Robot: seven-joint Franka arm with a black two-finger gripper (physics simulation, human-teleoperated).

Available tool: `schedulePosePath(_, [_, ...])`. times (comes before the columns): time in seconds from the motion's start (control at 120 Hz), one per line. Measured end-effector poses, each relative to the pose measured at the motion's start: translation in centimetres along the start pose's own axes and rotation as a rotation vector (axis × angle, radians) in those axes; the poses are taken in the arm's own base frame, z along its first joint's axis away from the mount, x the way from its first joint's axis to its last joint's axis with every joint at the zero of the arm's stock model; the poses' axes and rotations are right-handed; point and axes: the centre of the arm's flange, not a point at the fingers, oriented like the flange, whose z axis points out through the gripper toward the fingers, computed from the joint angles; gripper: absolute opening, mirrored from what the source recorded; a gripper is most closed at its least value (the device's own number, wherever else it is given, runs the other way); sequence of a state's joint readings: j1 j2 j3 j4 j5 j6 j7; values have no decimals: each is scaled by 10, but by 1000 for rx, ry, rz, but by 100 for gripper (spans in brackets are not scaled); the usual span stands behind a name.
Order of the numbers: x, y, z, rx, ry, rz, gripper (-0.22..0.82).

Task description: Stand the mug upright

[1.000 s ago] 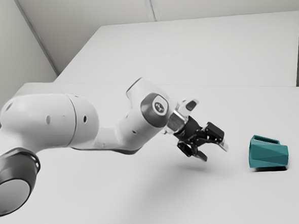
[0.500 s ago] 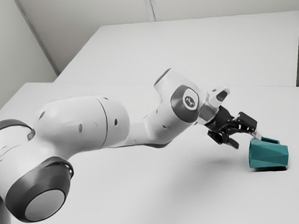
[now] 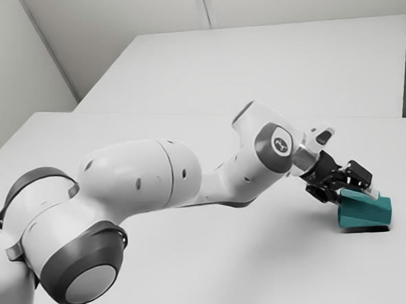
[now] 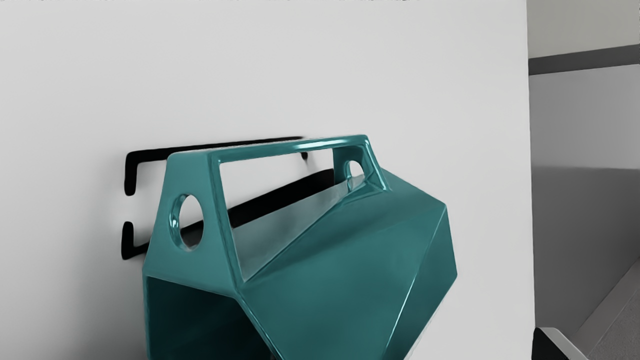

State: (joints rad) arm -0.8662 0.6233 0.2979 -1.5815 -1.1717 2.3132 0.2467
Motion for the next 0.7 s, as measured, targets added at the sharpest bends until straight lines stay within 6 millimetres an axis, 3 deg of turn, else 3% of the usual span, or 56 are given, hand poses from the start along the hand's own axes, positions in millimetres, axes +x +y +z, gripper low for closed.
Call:
schedulePosePath(0.167, [2,1,3,0,0,14,28])
schedulePosePath(0.4, [4,13,2,-11,8,47,-3])
schedulePosePath(0.7, [4,21,0,-7,9,70,-13])
